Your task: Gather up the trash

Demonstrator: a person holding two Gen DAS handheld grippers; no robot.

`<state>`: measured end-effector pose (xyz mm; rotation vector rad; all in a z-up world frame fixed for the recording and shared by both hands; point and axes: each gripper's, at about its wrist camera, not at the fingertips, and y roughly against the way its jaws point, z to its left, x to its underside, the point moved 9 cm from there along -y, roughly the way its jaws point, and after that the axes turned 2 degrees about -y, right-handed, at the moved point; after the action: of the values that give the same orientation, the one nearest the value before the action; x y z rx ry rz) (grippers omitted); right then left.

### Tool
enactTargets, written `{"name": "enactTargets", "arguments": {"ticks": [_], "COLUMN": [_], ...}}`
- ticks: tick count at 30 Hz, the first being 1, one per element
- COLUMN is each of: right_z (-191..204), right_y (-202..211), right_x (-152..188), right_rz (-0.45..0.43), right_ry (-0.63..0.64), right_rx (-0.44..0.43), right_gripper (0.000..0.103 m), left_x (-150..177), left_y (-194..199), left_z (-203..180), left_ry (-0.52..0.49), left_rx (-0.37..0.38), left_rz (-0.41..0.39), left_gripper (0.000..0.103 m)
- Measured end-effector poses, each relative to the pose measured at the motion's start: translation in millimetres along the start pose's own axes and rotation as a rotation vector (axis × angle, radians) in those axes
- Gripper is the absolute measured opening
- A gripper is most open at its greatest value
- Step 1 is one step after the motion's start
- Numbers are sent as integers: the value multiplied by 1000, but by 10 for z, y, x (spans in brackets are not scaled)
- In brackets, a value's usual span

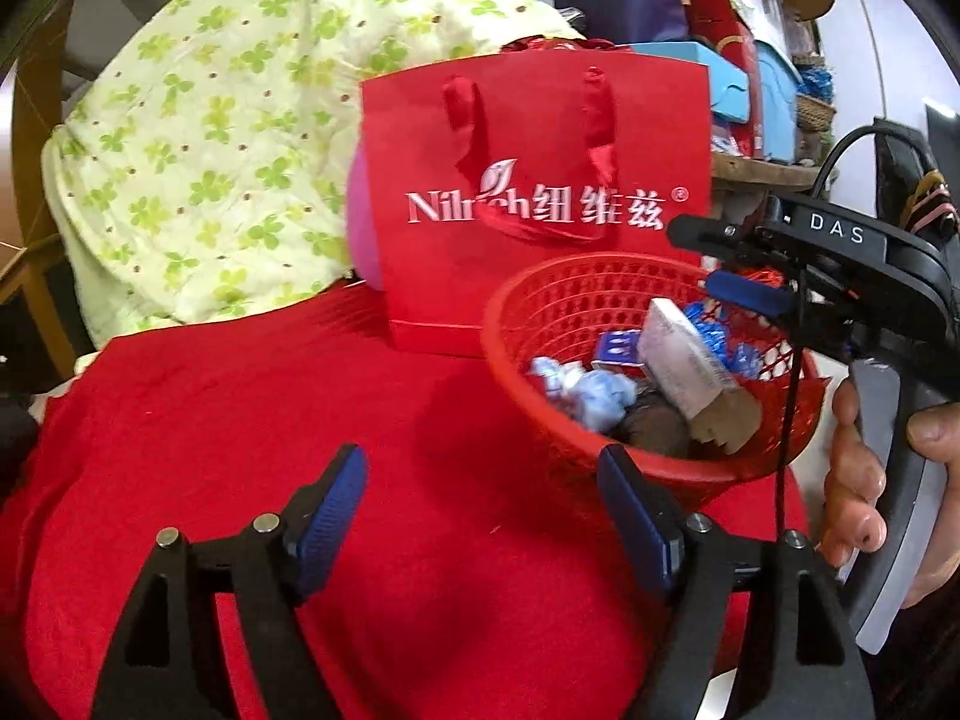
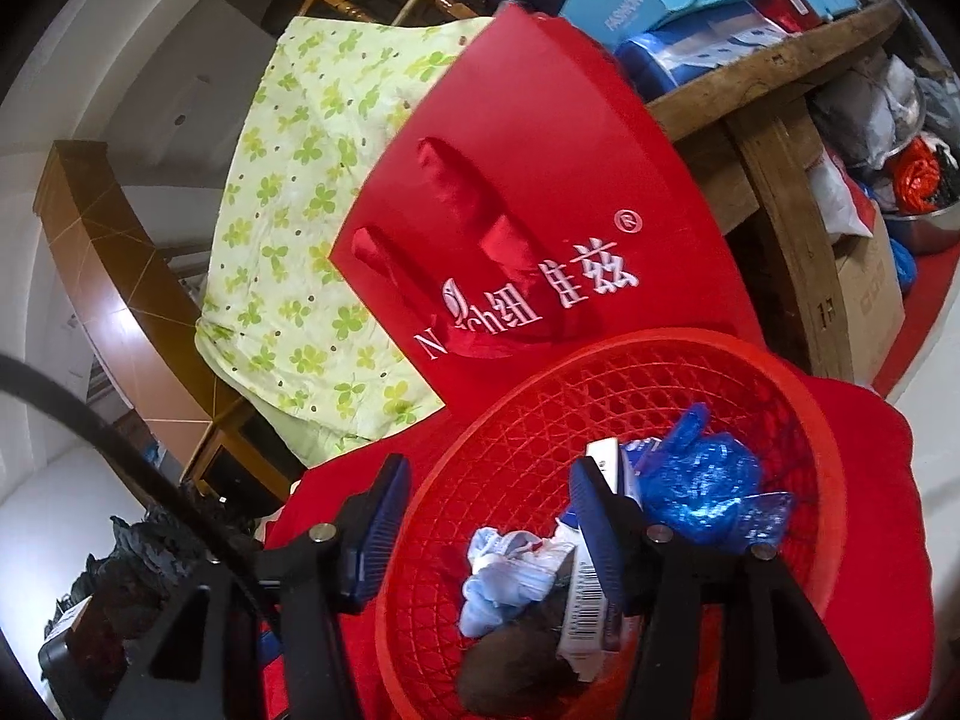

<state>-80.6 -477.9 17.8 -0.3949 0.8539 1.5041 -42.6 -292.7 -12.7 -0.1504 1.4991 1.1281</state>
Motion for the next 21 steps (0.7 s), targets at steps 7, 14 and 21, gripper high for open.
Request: {"name": "enactTargets", "arguments": {"ticks": [7,14,21], "right_z": [200,303,450], "right_y": [56,177,443], "right_x": [30,104,315], "right_rz": [-69,-142,-188], "right_ry": [109,218,273], "right_rx": [75,195,228], "right_gripper": [59,60,66], "left_x": [2,26,48], "left_y": [260,571,780], "left_z": [141,278,431], "left_ry": [-5,-4,23], "left_rx": [-48,-76,-88], "left_rz": [-18,-50,-69], "left_gripper": [84,89,91]}}
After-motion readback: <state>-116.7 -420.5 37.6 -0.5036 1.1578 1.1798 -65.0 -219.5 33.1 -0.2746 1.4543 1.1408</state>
